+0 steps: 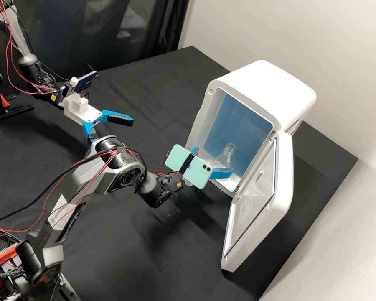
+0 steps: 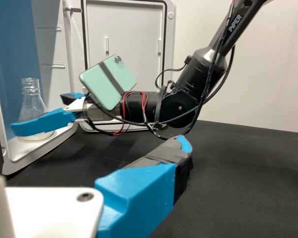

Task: Take the flask out of the incubator

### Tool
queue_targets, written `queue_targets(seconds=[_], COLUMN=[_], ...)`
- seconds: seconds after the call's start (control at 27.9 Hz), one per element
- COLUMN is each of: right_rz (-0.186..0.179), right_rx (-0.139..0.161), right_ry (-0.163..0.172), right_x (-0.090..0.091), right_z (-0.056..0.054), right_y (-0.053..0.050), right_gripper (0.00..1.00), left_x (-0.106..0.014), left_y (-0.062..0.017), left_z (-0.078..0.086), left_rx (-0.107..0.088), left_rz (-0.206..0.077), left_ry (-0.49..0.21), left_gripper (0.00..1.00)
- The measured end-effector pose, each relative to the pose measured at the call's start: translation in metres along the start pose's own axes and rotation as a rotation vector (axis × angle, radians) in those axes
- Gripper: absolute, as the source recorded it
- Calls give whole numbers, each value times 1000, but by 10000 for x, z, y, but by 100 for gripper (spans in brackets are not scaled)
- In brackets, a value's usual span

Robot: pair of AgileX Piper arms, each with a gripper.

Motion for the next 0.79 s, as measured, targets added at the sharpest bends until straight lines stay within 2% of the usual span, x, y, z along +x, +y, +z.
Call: queue_targets(seconds=[0.18, 0.29, 0.43, 0.54, 0.79], right_rz=[-36, -55, -63, -72, -65], right_rx=[1, 0, -1, -1, -1], right_ry=[-17, -31, -38, -50, -54], right_x=[94, 151, 261, 331, 394], right_z=[23, 46, 70, 107, 133], right_y=[-97, -123, -145, -163, -142], right_gripper=[100, 100, 100, 100, 100], left_x=[14, 33, 33, -11, -132], left_y=[-25, -80, -143, -211, -363], left_z=[11, 23, 47, 61, 144], left_rx=[-2, -5, -9, 15, 49], left_rz=[-9, -28, -53, -81, -149], left_ry=[-5, -12, -19, -19, -37], left_gripper=[100, 100, 100, 100, 100])
